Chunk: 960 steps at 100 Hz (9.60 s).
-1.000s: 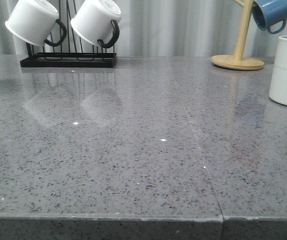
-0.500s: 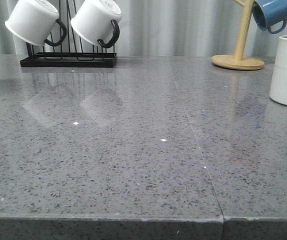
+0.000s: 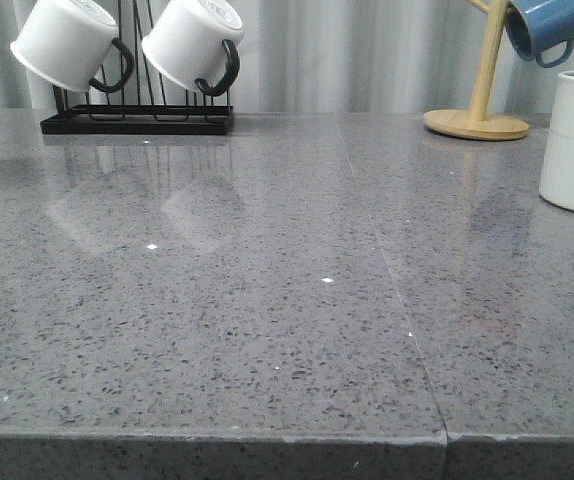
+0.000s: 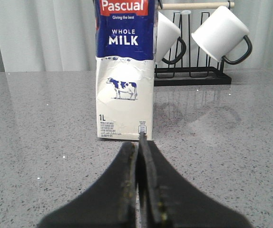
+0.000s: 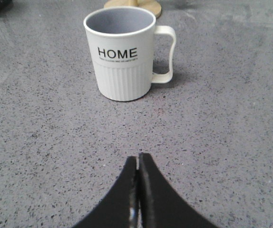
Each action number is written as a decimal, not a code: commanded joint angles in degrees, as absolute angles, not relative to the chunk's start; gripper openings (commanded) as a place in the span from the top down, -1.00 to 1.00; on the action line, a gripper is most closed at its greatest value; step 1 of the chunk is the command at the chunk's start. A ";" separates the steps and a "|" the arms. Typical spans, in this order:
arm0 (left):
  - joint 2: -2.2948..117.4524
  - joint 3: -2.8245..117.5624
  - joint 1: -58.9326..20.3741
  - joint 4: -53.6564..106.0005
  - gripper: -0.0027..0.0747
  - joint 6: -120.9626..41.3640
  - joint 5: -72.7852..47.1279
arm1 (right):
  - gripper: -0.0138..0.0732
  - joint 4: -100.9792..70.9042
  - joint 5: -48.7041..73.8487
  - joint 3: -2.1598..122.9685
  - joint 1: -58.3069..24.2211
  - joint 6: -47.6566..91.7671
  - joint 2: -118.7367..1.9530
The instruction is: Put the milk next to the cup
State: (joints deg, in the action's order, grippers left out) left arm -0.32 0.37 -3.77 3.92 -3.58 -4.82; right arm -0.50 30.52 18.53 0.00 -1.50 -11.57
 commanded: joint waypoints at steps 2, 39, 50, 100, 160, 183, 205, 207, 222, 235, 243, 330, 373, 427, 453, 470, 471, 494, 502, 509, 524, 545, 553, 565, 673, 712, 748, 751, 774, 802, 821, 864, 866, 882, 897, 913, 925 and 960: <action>-1.55 -2.88 -4.26 4.10 0.98 -3.43 0.00 | 0.80 -0.60 22.47 20.55 0.17 -1.01 -15.96; -1.55 -2.88 -4.26 4.10 0.98 -3.43 0.00 | -0.39 1.79 0.00 17.67 0.17 -1.01 -28.20; -1.55 -2.88 -4.26 4.10 0.98 -3.43 0.00 | -0.39 1.80 -7.54 16.39 0.24 -0.97 -33.33; -1.55 -2.88 -4.26 4.10 0.98 -3.43 0.00 | -0.39 -4.29 -33.94 15.94 4.28 -0.33 -58.78; -1.55 -2.88 -4.26 4.10 0.98 -3.43 0.00 | -0.39 -6.56 -55.47 18.65 4.27 0.74 -80.16; -1.55 -2.88 -4.26 4.10 0.98 -3.43 0.00 | -0.05 -6.23 -55.52 22.03 4.27 0.67 -83.22; -1.55 -2.88 -4.26 4.10 0.98 -3.43 0.00 | 0.74 -6.23 -55.56 22.48 4.27 0.67 -83.75; -1.55 -2.88 -4.26 4.10 0.98 -3.43 0.00 | 0.83 -6.23 -55.56 22.48 4.27 0.67 -83.75; -1.55 -2.88 -4.26 4.10 0.98 -3.43 0.00 | 0.83 -5.36 -56.86 22.48 4.14 0.63 -83.59; -1.55 -2.88 -4.26 4.10 0.98 -3.43 0.00 | 0.83 1.15 -58.87 22.48 3.95 -0.90 -81.16; -1.55 -2.88 -4.26 4.10 0.98 -3.43 0.00 | 0.83 4.00 -58.93 22.48 3.84 -4.91 -79.16; -1.55 -2.88 -4.26 4.10 0.98 -3.43 0.00 | 0.81 3.68 -52.76 33.91 -20.11 -4.89 -88.99; -1.55 -2.88 -4.26 4.10 0.98 -3.43 0.00 | 0.64 4.01 -54.89 34.02 -20.11 -4.89 -91.65; -1.55 -2.88 -4.26 4.10 0.98 -3.43 0.00 | 0.06 2.47 -56.92 29.40 -20.06 -4.89 -88.28; -1.55 -2.88 -4.26 4.10 0.98 -3.43 0.00 | 0.30 0.00 -52.29 22.66 -20.06 -4.89 -77.65; -1.55 -2.88 -4.26 4.10 0.98 -3.43 0.00 | 0.71 0.00 -37.22 22.17 -20.06 -4.89 -67.99; -1.55 -2.88 -4.26 4.10 0.98 -3.43 0.00 | 0.72 0.00 -36.65 22.17 -20.06 -4.89 -67.58; -1.55 -2.88 -4.26 4.10 0.98 -3.43 0.00 | 0.84 2.36 -21.67 21.89 -20.06 -4.89 -53.44; -1.55 -2.88 -4.26 4.10 0.98 -3.43 0.00 | 0.84 2.49 -16.23 21.68 -20.06 -4.89 -48.67; -1.55 -2.88 -4.26 4.10 0.98 -3.43 0.00 | 0.84 2.49 -12.50 20.97 -20.06 -4.89 -43.97; -1.55 -2.88 -4.26 4.10 0.98 -3.43 0.00 | 0.84 2.49 -7.14 18.34 -20.06 -4.89 -33.23; -1.55 -2.88 -4.26 4.10 0.98 -3.43 0.36 | 0.84 2.49 1.96 17.11 -20.06 -4.89 -21.02; -1.55 -2.88 -4.26 4.10 0.98 -3.43 0.79 | 0.84 2.49 4.68 17.11 -20.06 -4.89 -18.43; -1.55 -1.27 -4.26 4.10 0.98 -3.43 1.55 | 0.84 2.49 6.24 17.11 -20.06 -4.89 -17.42; 42.43 29.86 -1.54 2.15 -0.72 -2.80 7.87 | 0.84 2.49 6.45 17.11 -20.06 -4.89 -17.42; 58.41 39.18 -2.14 4.10 -0.72 -2.80 9.12 | 0.84 2.49 6.45 17.11 -20.06 -4.89 -17.42; 68.83 42.80 -2.14 4.10 -0.69 -2.80 16.54 | 0.84 2.49 6.45 17.11 -20.06 -4.89 -17.42; 68.83 42.80 -2.14 4.10 -0.65 -2.80 16.54 | 0.84 2.49 6.45 17.11 -20.06 -4.89 -17.42; 68.33 42.80 -2.24 4.10 -0.06 -2.80 16.54 | 0.84 2.49 6.45 17.11 -20.06 -4.89 -17.42; 63.84 42.92 -10.89 4.10 -0.04 -2.80 16.53 | 0.84 2.49 6.45 17.11 -20.06 -4.89 -17.42; 65.39 44.49 -20.17 5.04 -0.04 -2.80 16.49 | 0.84 2.49 6.45 17.11 -20.06 -4.89 -17.42; 78.78 55.52 -32.77 5.67 -0.04 -2.80 16.61 | 0.84 2.49 6.45 17.11 -20.06 -4.89 -17.42; 79.22 56.01 -33.27 5.67 -0.04 -2.80 16.61 | 0.84 2.49 6.45 17.11 -20.06 -4.89 -17.42; 84.06 59.23 -35.95 5.67 -0.04 -2.80 16.98 | 0.84 2.49 6.45 17.11 -20.06 -4.89 -17.42; 86.39 60.94 -37.14 5.67 -0.04 -2.80 17.12 | 0.84 2.49 6.45 17.11 -20.06 -4.89 -17.42; 87.33 61.20 -37.52 5.67 -0.05 -2.80 17.25 | 0.84 2.49 6.45 17.11 -20.06 -4.89 -17.42; 87.30 61.20 -37.52 5.67 -0.29 -2.80 17.15 | 0.84 2.49 6.45 17.11 -20.06 -4.89 -17.42; 86.35 61.20 -37.52 5.56 -0.85 -2.80 16.59 | 0.84 2.49 6.45 17.11 -20.06 -4.89 -17.42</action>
